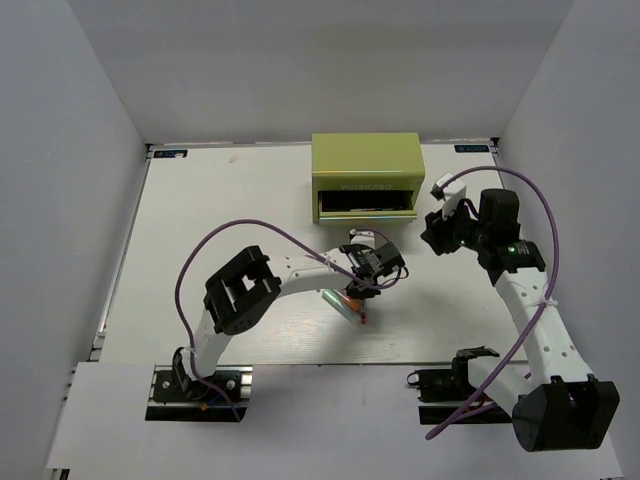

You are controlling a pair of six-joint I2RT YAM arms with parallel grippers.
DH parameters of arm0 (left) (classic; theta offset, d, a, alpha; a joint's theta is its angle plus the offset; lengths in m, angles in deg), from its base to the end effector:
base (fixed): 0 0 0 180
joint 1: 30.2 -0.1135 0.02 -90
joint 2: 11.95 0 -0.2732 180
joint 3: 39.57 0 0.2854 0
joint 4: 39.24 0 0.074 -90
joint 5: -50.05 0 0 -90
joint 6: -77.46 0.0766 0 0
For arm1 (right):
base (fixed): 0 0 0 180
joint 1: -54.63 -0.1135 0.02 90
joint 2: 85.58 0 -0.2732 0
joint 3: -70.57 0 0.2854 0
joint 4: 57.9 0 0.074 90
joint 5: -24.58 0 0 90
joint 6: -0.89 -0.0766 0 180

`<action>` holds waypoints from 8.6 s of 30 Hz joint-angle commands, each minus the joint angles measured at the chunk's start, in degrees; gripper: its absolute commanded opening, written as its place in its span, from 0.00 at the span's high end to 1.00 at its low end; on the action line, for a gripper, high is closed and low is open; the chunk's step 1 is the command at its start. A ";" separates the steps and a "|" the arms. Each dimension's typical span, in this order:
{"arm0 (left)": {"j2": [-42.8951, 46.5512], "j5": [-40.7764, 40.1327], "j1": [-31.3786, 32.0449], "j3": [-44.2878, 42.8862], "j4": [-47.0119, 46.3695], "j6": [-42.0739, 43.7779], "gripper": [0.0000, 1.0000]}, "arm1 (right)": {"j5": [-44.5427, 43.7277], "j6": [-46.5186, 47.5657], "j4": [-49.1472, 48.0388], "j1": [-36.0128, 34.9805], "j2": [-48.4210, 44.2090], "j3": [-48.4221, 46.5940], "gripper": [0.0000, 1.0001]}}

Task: Sort the stationery into containers
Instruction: Pick up the pen from the center of the board, then place the pen in the drawer, then pick up the pen from the center of the board, then place the pen in the drawer, then close the drawer in the storage box, then open the drawer in the storage box.

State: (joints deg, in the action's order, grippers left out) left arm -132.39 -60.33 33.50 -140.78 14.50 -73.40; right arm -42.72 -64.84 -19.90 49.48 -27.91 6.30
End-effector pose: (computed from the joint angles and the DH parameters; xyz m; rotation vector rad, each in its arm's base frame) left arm 0.2324 -0.4101 0.1156 -0.0057 2.6893 -0.1315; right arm 0.2771 0.0547 0.3018 -0.7498 1.9395 0.2164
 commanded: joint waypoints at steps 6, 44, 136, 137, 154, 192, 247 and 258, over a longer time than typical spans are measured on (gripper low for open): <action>18.64 0.07 2.22 13.21 -11.96 13.35 1.00 | 5.07 0.07 2.78 0.84 -1.59 1.95 0.36; 14.01 20.12 -16.94 2.15 -45.65 96.90 1.00 | 10.79 11.33 3.05 0.93 -4.58 6.08 0.39; 73.68 2.45 -16.94 55.86 -22.27 8.74 0.00 | -13.56 -8.45 -11.02 -25.62 30.13 9.42 0.79; 73.68 2.45 -16.94 55.86 -22.27 8.74 0.00 | -13.64 -8.36 -11.01 -25.53 29.79 9.51 0.80; 74.13 6.14 -16.94 58.66 -24.46 6.99 0.00 | -10.58 4.81 -4.25 -24.21 15.56 5.57 1.00; 64.54 8.78 -16.94 58.40 -30.71 -0.84 0.00 | -14.53 37.17 4.98 -22.10 32.33 -31.88 0.70; 37.60 2.46 -17.99 54.20 -74.64 -11.11 0.32 | -0.31 31.64 -5.67 -21.66 29.47 -26.31 0.83; 12.96 -4.48 -19.14 49.45 -107.08 -17.19 0.53 | -13.81 16.69 -14.18 -19.82 28.36 -30.65 0.89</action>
State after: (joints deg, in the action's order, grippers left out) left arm -118.25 -61.01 14.86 -88.54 -80.97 -88.70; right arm -52.09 -43.04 -35.66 28.26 -4.78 -22.69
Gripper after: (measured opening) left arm 0.452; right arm 0.123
